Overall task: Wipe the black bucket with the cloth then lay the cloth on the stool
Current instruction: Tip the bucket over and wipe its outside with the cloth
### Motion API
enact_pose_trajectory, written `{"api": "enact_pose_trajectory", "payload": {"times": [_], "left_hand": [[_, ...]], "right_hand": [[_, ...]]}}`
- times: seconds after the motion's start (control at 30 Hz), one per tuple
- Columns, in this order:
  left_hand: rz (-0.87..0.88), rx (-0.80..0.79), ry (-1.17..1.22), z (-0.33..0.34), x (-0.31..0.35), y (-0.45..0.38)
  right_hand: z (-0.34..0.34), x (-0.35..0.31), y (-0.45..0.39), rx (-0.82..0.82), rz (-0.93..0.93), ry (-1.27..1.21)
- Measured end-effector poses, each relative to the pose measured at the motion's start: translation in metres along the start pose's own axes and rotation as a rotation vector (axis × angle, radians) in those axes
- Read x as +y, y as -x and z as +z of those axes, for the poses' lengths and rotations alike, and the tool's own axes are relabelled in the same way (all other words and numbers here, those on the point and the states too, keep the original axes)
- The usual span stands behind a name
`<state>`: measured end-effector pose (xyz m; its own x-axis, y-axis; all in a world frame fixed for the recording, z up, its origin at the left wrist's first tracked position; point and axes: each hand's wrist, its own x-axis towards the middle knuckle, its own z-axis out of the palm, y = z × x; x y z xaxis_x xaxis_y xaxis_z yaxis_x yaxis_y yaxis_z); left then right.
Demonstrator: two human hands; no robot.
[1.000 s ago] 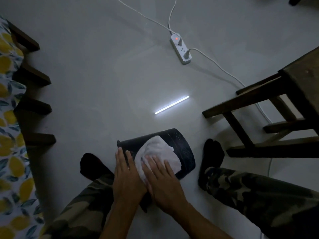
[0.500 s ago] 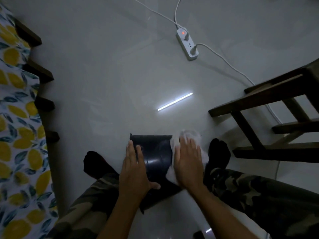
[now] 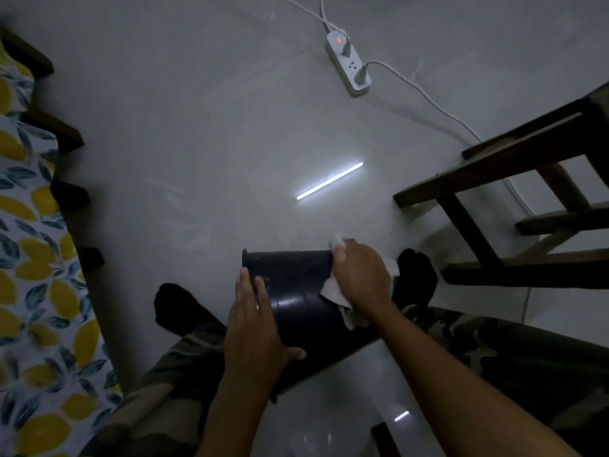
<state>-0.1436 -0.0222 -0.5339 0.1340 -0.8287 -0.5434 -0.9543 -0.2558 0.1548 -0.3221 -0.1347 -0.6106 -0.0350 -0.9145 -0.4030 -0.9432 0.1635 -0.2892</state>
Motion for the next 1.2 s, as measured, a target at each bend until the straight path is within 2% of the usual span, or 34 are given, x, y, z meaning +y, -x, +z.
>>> {"api": "enact_pose_trajectory", "payload": {"times": [0.07,0.1,0.17,0.23,0.27,0.33,0.43,0.53,0.63,0.8,0.9,1.0,1.2], "left_hand": [[0.006,0.012,0.021,-0.002,-0.002,-0.007],[0.005,0.02,0.023,-0.003,-0.003,-0.009],[0.018,0.051,0.03,0.001,-0.005,-0.011],[0.038,0.075,0.053,0.008,-0.006,-0.004],[0.042,0.073,0.054,0.01,-0.006,0.0],[0.025,0.04,0.042,0.009,-0.002,0.007],[-0.011,0.027,0.055,0.004,0.003,0.01],[-0.013,0.024,0.078,0.008,0.003,0.009],[-0.022,0.018,0.125,0.01,0.006,0.012],[0.003,0.055,0.208,0.001,0.01,0.012],[0.024,0.203,0.286,-0.015,0.003,0.005],[0.006,0.284,0.345,-0.035,0.006,-0.01],[-0.053,0.373,0.396,-0.028,0.02,0.003]], "right_hand": [[0.0,0.011,0.04,0.074,-0.036,0.058],[0.004,0.005,0.07,0.076,-0.121,0.071],[0.011,-0.021,0.105,-0.032,-0.368,-0.037],[0.011,-0.05,0.083,-0.187,-0.533,-0.108],[0.014,-0.058,0.058,-0.179,-0.552,-0.06],[0.007,-0.061,0.009,-0.191,-0.356,-0.011],[-0.007,-0.015,-0.023,-0.257,-0.031,0.043],[-0.024,0.022,-0.004,-0.178,0.178,-0.172],[-0.029,0.023,0.026,-0.113,0.294,-0.368],[-0.044,0.008,0.03,-0.051,0.34,-0.516],[-0.06,-0.004,0.016,-0.026,0.283,-0.617],[-0.071,-0.017,0.003,0.023,0.23,-0.624],[-0.063,-0.016,0.011,0.001,0.336,-0.744]]}}
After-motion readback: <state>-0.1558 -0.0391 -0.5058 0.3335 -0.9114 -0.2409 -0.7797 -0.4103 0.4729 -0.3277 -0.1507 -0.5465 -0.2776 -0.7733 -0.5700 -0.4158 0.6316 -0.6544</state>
